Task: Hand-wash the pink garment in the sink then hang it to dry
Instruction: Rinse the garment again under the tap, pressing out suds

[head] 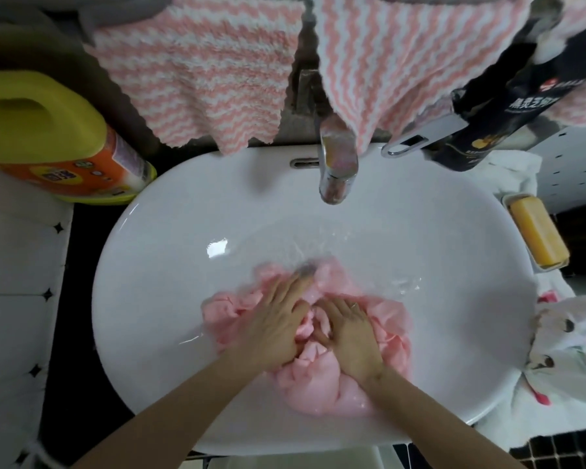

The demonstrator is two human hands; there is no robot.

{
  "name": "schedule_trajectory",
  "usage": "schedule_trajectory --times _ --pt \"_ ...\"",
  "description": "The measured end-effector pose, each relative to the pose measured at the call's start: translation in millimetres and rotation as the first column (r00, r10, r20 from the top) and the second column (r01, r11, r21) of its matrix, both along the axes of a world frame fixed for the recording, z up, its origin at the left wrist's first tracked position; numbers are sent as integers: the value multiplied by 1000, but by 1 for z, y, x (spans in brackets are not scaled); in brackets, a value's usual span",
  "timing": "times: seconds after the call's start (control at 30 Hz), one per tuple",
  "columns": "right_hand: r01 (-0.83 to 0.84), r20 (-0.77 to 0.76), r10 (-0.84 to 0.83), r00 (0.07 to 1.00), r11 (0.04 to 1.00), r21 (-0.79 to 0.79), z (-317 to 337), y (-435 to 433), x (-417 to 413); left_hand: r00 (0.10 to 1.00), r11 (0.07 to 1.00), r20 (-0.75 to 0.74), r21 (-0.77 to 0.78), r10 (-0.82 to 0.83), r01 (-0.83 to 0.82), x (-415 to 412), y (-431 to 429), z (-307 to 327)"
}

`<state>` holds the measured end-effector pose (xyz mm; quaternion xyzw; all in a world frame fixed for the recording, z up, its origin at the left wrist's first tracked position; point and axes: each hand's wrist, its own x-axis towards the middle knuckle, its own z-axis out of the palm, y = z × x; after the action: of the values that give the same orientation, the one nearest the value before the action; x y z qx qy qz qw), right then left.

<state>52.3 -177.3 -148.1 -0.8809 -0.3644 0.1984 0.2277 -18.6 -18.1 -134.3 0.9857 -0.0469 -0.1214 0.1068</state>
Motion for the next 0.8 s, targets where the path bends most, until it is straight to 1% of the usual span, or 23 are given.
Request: schedule_trajectory --times 0.07,0.1,0.13,0.17,0.23,0.33,0.4,0.47,0.6,0.67,0.7,0.73,0.77,0.8 --pt "154 -155 -142 978 986 65 5 3 4 992 995 -84 31 -94 97 6 2 -3" --pt "224 -197 -207 958 972 71 7 6 6 986 990 -107 48 -129 135 8 2 -5" --pt "262 -198 -248 948 964 49 7 8 8 979 987 -147 56 -139 149 10 0 -7" --pt "251 -159 -248 956 968 -5 7 11 10 975 988 -182 61 -129 142 12 -3 -7" --pt "143 -50 -151 987 979 -149 5 14 12 973 994 -214 56 -84 98 18 -7 -4" --pt "10 -2 -11 1000 948 -318 1 21 19 974 1000 -225 16 -16 20 22 -10 -11" --pt "-30 -5 30 1000 931 -363 -2 23 25 976 1000 -219 4 -13 14 24 -11 -15" --pt "-25 -22 19 1000 929 -370 -4 25 28 980 1000 -201 -12 -1 -1 26 -10 -22" --pt "5 -44 -20 999 952 -305 -7 24 27 992 998 -123 -45 26 -32 25 -9 -28" --pt "69 -35 -78 996 976 -209 -8 23 27 991 999 -136 -32 6 -11 24 -9 -27" --pt "164 -29 -169 985 980 -112 -6 22 26 992 1000 -126 -27 -2 -2 24 -9 -25" --pt "286 -39 -286 958 958 1 -3 21 26 994 1000 -107 -22 -6 3 25 -9 -24" --pt "400 -43 -398 916 910 107 0 21 26 995 1000 -95 -16 -5 4 25 -9 -23" --pt "467 -9 -474 881 864 186 3 21 29 996 1000 -87 -13 1 -2 24 -9 -22"
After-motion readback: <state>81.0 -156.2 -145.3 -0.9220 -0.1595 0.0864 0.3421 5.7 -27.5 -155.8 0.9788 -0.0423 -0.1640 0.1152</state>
